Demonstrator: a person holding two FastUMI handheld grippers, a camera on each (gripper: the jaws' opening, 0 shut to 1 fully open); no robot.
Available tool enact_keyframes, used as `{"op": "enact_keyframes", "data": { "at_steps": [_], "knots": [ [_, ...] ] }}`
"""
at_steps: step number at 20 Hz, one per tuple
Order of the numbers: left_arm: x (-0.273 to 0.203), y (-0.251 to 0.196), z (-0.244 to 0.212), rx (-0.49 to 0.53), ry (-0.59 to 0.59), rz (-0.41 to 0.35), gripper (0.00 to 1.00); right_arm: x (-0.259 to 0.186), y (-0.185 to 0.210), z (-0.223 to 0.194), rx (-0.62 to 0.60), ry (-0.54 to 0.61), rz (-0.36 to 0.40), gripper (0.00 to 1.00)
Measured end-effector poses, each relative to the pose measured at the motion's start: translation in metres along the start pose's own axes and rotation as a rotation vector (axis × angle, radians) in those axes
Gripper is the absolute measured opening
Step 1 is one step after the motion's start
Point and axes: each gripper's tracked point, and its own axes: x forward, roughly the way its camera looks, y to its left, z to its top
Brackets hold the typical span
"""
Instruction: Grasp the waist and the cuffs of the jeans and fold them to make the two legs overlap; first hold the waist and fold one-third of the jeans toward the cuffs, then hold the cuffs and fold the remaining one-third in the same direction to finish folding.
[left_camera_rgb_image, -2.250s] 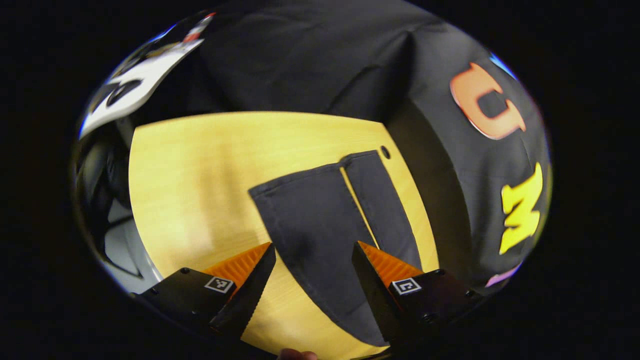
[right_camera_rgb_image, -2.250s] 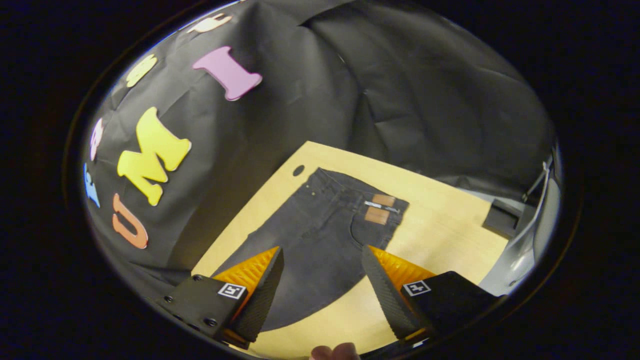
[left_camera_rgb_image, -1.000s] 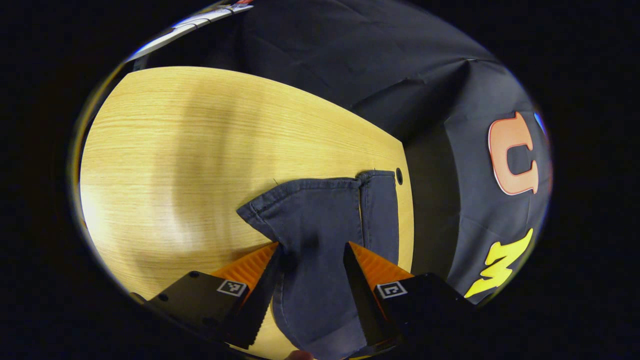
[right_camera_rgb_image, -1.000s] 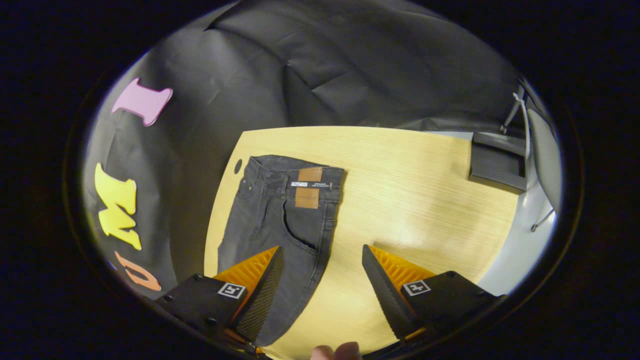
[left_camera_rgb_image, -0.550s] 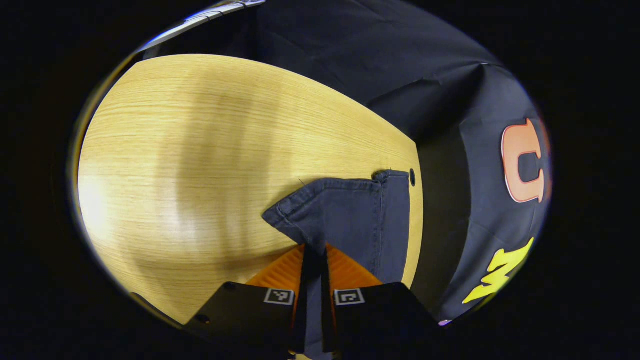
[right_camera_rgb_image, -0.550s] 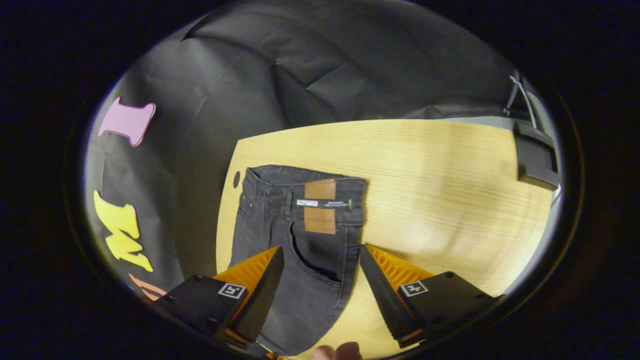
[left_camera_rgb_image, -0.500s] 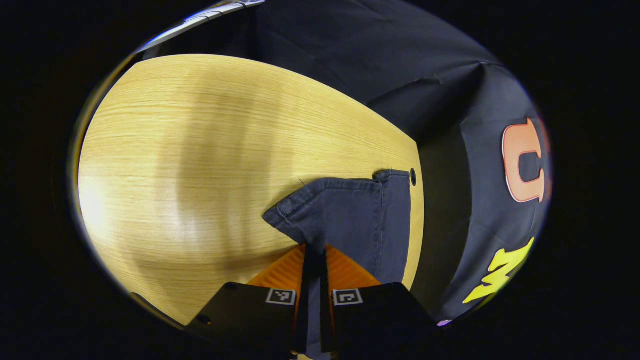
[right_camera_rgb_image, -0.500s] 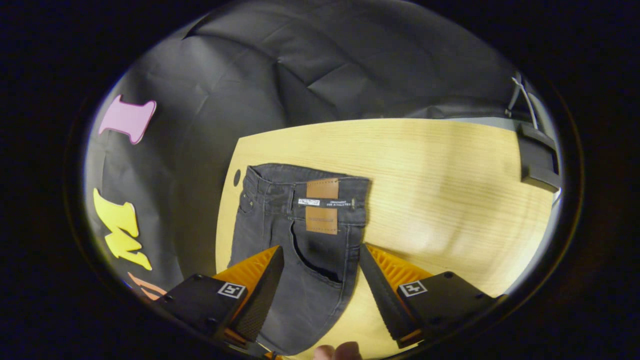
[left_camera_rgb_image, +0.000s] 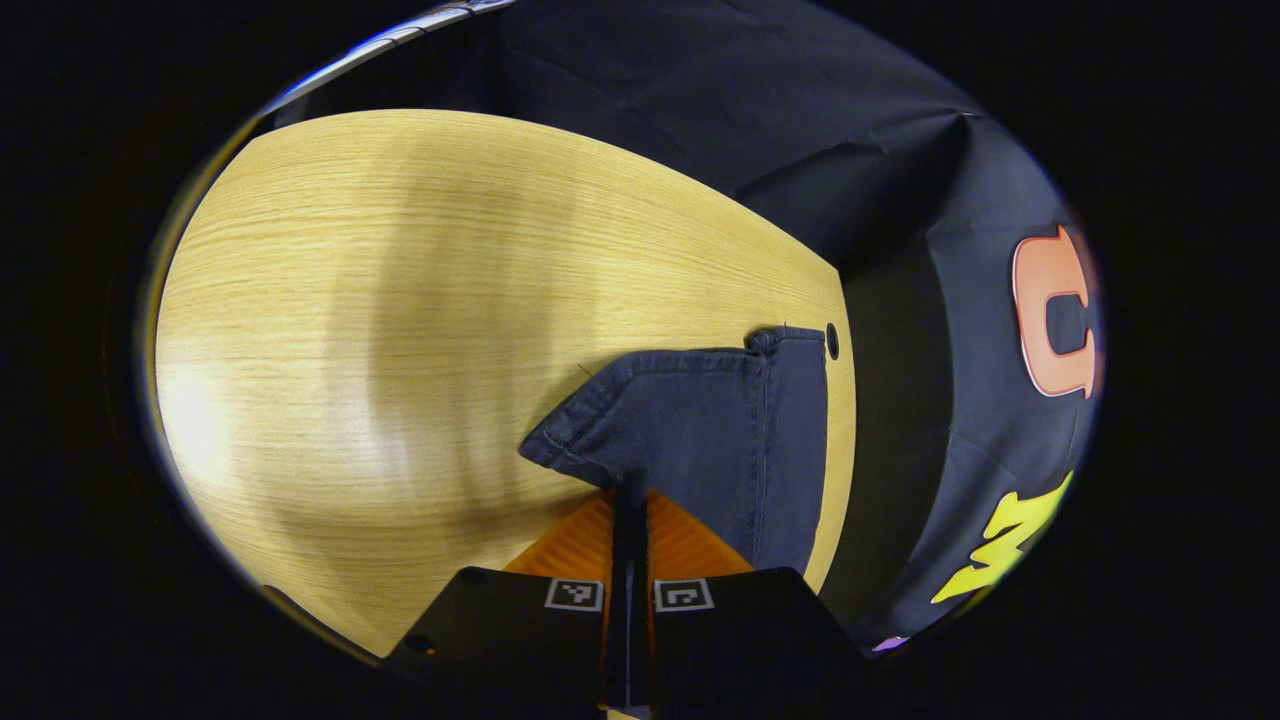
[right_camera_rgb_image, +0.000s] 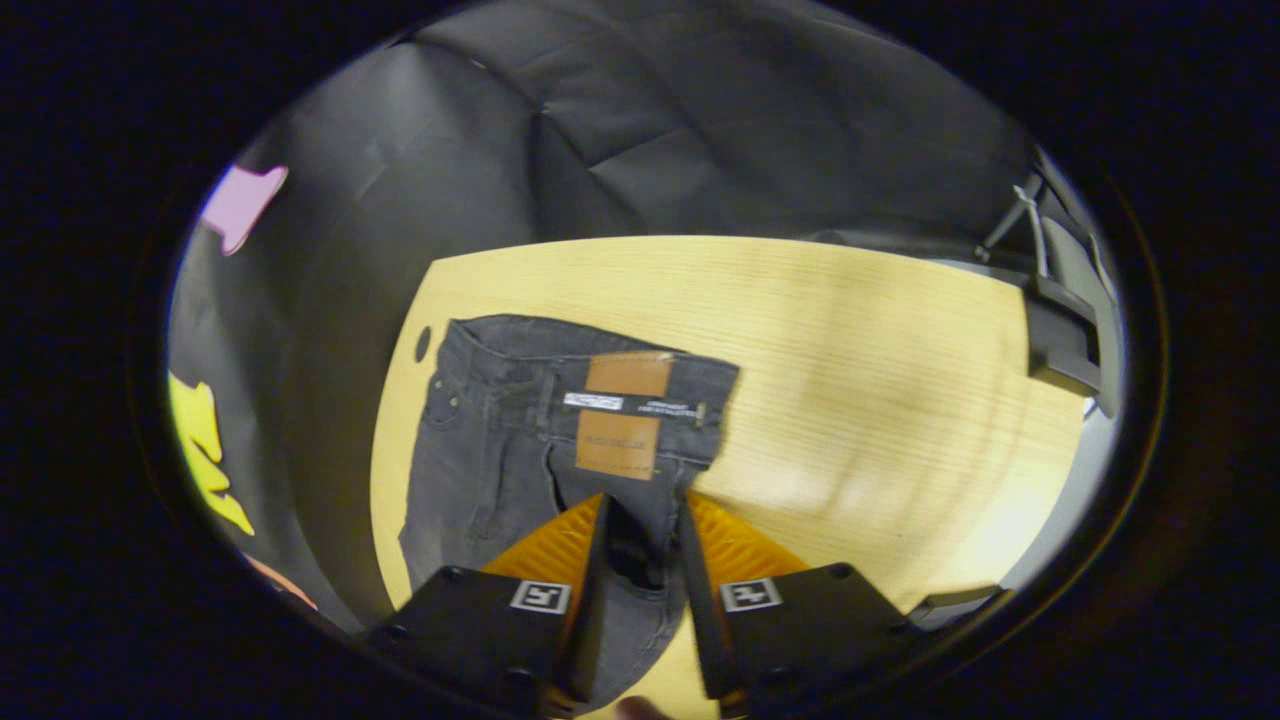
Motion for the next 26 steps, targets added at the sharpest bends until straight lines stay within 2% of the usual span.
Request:
{"op": "enact_keyframes", "data": {
  "at_steps": [1,2,3,5,7,8,9,11,14,21,26],
  "knots": [
    [0.000,0.000,-0.001,0.004,0.004,0.001,0.05,0.001,0.003,-0.003,0.017,0.016,-0.004,0.25],
    [0.000,-0.002,-0.001,0.009,0.008,0.002,0.05,0.002,0.001,-0.005,0.021,0.033,-0.021,0.25],
    [-0.001,-0.003,-0.001,0.014,0.011,0.002,0.05,0.002,0.001,-0.004,0.027,0.039,-0.027,0.12],
    [-0.001,-0.007,-0.003,0.025,0.015,0.004,0.04,0.003,0.002,-0.006,0.022,0.053,-0.038,0.03],
    [-0.004,-0.004,-0.002,0.039,0.021,0.035,0.04,-0.002,0.002,-0.005,0.020,0.070,-0.036,0.01],
    [-0.009,-0.008,0.000,0.039,0.023,0.029,0.04,-0.004,0.004,-0.006,0.028,0.080,-0.029,0.05],
    [-0.013,-0.013,-0.001,0.037,0.028,0.027,0.04,-0.008,0.006,-0.006,0.043,0.088,-0.015,0.01],
    [-0.022,-0.024,-0.001,0.023,0.040,0.013,0.04,-0.017,0.017,-0.007,0.084,0.112,0.023,0.01],
    [-0.034,-0.041,-0.005,0.023,0.071,0.006,0.04,-0.029,0.027,-0.006,0.077,0.125,0.065,0.01],
    [-0.043,-0.095,0.007,-0.043,0.129,-0.006,0.04,-0.055,0.088,-0.001,0.118,0.169,0.174,0.00],
    [-0.031,-0.145,0.024,-0.041,0.172,-0.028,0.04,-0.055,0.129,0.006,0.081,0.190,0.228,0.00]
  ]
}}
